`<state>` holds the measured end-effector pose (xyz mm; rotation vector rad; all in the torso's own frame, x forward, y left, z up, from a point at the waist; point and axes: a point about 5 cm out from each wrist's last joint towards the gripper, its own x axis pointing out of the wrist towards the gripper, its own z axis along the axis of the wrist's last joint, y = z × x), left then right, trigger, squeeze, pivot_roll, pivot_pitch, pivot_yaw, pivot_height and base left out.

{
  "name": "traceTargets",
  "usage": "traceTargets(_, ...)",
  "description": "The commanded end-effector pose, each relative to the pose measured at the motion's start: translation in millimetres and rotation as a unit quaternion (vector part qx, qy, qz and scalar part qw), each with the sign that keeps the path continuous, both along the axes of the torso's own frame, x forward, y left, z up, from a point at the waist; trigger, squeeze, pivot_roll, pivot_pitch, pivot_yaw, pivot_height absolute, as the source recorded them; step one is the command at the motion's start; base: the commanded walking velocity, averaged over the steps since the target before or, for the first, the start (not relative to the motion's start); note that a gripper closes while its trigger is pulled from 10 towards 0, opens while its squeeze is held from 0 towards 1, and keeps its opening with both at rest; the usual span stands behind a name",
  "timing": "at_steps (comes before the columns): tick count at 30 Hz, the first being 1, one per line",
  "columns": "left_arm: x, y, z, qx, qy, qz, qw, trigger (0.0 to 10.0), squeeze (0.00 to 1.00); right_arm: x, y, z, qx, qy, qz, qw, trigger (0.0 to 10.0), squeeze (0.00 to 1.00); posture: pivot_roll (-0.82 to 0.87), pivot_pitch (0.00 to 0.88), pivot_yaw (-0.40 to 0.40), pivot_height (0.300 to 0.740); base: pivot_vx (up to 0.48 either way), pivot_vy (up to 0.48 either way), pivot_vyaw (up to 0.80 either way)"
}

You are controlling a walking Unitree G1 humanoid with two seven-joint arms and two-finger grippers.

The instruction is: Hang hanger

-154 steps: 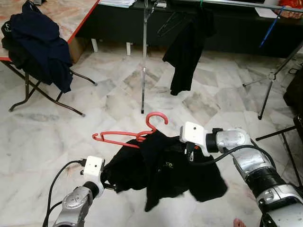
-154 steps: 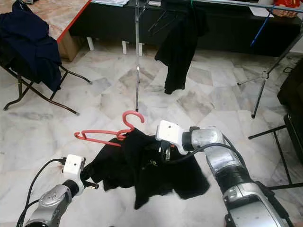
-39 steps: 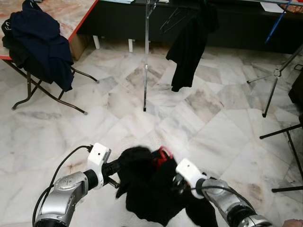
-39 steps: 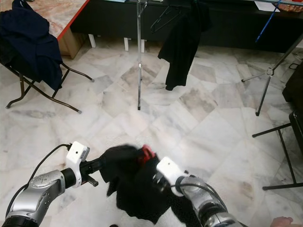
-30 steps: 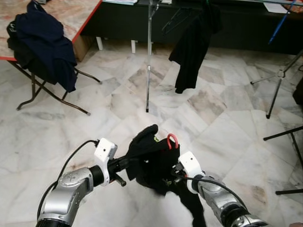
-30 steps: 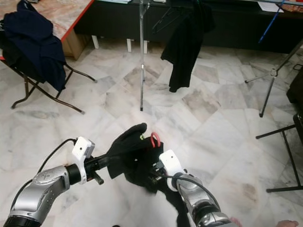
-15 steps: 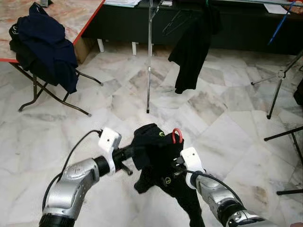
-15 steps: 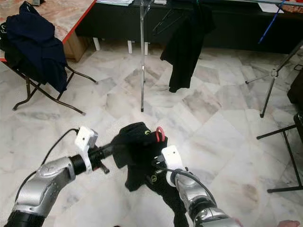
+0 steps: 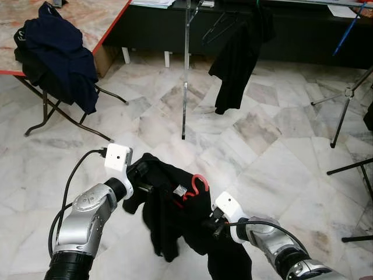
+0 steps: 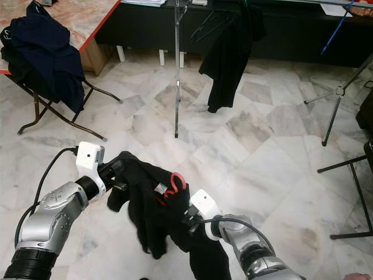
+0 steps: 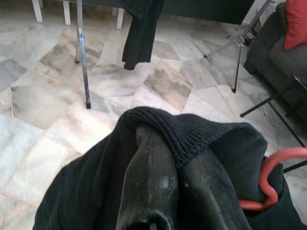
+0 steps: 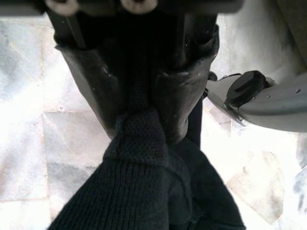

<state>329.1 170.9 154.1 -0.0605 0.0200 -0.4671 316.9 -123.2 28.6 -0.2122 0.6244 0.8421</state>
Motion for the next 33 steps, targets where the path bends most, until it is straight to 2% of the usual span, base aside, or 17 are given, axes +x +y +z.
traceTargets(1,-1.8,-2.3,1,0.002,-0.008,-0.008,1.0,10.0,0.0,-2.4,1.5,-1,0.01,0.003,0.008,1.0,0.0,0.0,0.08,0.2,0.001,0.74,0.0,0.0,0.0)
traceTargets(4,-4.5,-7.5,1,0.007,-0.001,-0.034,0.999,10.0,0.0,-0.3,8.4,3,0.044,0.001,0.004,0.999,0.0,0.0,0.08,0.2,0.001,0.74,0.0,0.0,0.0)
traceTargets(7,-13.2,-15.4,-4,0.017,0.026,-0.091,0.995,10.0,0.0,11.5,17.5,20,0.122,-0.028,-0.038,0.991,0.0,0.0,0.09,0.202,0.01,0.74,0.0,0.0,0.0)
traceTargets(8,-13.2,-15.4,-4,0.017,0.026,-0.091,0.995,10.0,0.0,11.5,17.5,20,0.122,-0.028,-0.038,0.991,0.0,0.0,0.09,0.202,0.01,0.74,0.0,0.0,0.0)
traceTargets(9,-19.1,-19.2,-8,0.03,0.039,-0.121,0.991,10.0,0.0,14.6,22.5,27,0.161,-0.033,-0.033,0.986,0.0,0.0,0.09,0.201,0.014,0.74,0.0,0.0,0.0)
traceTargets(11,-24.4,-23.1,-12,0.032,0.052,-0.146,0.987,10.0,0.0,15.3,28.8,34,0.193,-0.035,-0.01,0.981,0.0,0.0,0.09,0.201,0.013,0.74,0.0,0.0,0.0)
traceTargets(13,-27.1,-25.6,-14,0.031,0.055,-0.157,0.986,10.0,0.0,13.7,31.9,34,0.185,-0.034,0.015,0.982,0.0,0.0,0.09,0.201,0.013,0.74,0.0,0.0,0.0)
traceTargets(17,-27.4,-26.8,-13,0.029,0.052,-0.158,0.986,10.0,0.0,11.8,30.4,30,0.158,-0.03,0.025,0.987,0.0,0.0,0.09,0.201,0.013,0.74,0.0,0.0,0.0)
traceTargets(19,-31.5,-33.2,-4,0.026,0.037,-0.188,0.981,10.0,0.0,11.9,22.6,24,0.109,-0.032,0.009,0.994,0.0,0.0,0.09,0.198,0.009,0.74,0.0,0.0,0.0)
traceTargets(22,-36.5,-38.7,1,0.021,0.033,-0.218,0.975,10.0,0.0,15.5,18.4,24,0.088,-0.047,-0.021,0.995,0.0,0.0,0.09,0.198,0.009,0.74,0.0,0.0,0.0)
traceTargets(24,-38.7,-40.5,3,0.018,0.03,-0.228,0.973,10.0,0.0,18.3,16.9,25,0.084,-0.055,-0.041,0.994,0.0,0.0,0.09,0.198,0.009,0.74,0.0,0.0,0.0)
traceTargets(28,-43.5,-46.3,12,0.0,0.019,-0.253,0.967,10.0,0.0,27.7,10.0,30,0.069,-0.081,-0.129,0.986,0.0,0.0,0.09,0.196,0.01,0.74,0.0,0.0,0.0)
traceTargets(30,-44.3,-47.5,13,-0.001,0.018,-0.258,0.966,10.0,0.0,29.0,9.6,31,0.067,-0.086,-0.141,0.984,0.0,0.0,0.1,0.195,0.01,0.74,0.0,0.0,0.0)
traceTargets(33,-46.6,-50.7,15,0.001,0.02,-0.269,0.963,10.0,0.0,32.5,19.8,39,0.11,-0.092,-0.14,0.98,0.0,0.0,0.1,0.193,0.01,0.74,0.0,0.0,0.0)
